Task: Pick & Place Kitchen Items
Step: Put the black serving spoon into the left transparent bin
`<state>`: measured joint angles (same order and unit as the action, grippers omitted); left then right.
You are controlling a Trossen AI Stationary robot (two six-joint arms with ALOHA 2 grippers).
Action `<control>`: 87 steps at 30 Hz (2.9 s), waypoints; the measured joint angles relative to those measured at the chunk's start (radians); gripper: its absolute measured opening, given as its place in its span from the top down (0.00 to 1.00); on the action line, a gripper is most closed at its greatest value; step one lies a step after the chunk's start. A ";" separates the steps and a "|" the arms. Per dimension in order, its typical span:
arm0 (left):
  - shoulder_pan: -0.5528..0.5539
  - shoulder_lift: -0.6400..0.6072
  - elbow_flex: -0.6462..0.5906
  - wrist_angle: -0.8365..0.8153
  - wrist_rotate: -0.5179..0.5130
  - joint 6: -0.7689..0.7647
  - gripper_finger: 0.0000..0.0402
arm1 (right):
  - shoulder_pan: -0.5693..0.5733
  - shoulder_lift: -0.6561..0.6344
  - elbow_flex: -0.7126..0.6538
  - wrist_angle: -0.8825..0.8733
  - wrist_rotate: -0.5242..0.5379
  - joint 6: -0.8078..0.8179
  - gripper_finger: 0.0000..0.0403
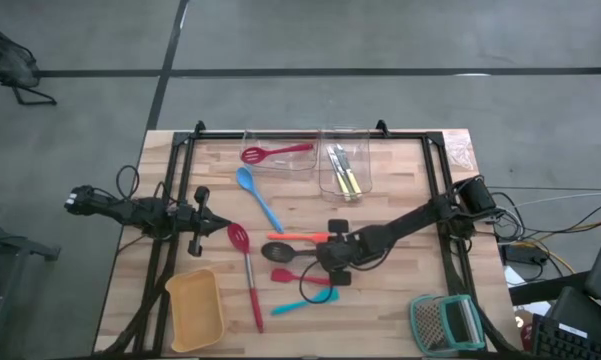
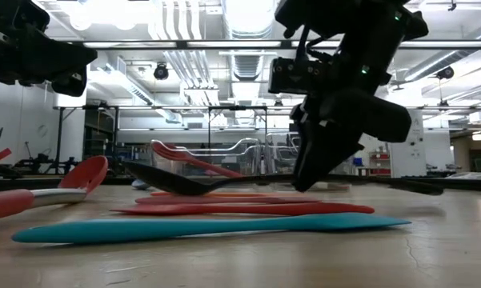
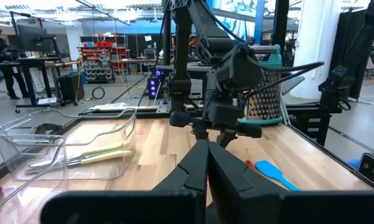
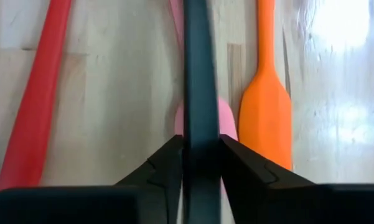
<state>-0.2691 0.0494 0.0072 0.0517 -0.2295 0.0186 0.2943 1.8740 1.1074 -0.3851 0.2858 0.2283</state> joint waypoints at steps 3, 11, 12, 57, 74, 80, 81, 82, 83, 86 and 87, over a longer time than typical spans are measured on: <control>0.000 0.000 0.000 0.000 0.000 0.000 0.97 | -0.001 0.000 0.005 -0.004 -0.007 -0.004 0.82; 0.000 0.000 0.000 0.000 0.000 0.000 0.97 | 0.000 0.000 0.004 -0.008 -0.006 0.006 0.78; 0.000 0.000 0.000 0.000 0.000 0.000 0.97 | 0.000 0.000 0.008 -0.009 -0.006 0.006 0.78; 0.000 0.000 0.000 0.000 0.000 0.000 0.97 | -0.032 0.106 0.115 -0.047 -0.048 0.106 0.51; 0.000 0.000 0.000 0.000 0.000 0.000 0.97 | -0.033 0.099 0.116 -0.050 -0.051 0.079 0.81; 0.000 0.000 0.000 0.000 0.000 0.000 0.97 | -0.035 0.096 0.134 -0.078 -0.051 0.066 0.81; 0.000 0.000 0.000 0.000 0.000 0.000 0.97 | -0.036 0.096 0.144 -0.088 -0.047 0.064 0.81; 0.000 0.000 0.000 0.000 0.000 0.000 0.97 | -0.037 0.096 0.157 -0.101 -0.035 0.063 0.81; 0.000 0.000 0.000 0.000 0.000 0.000 0.97 | -0.039 0.096 0.173 -0.118 -0.021 0.061 0.80; 0.000 0.000 0.000 0.000 0.000 0.000 0.97 | -0.045 0.094 0.226 -0.175 0.021 0.041 0.78; 0.000 0.000 0.000 0.000 0.000 0.000 0.97 | -0.048 0.093 0.244 -0.196 0.029 0.037 0.78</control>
<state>-0.2688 0.0493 0.0072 0.0517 -0.2295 0.0185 0.2463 1.9675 1.3517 -0.5810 0.3151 0.2651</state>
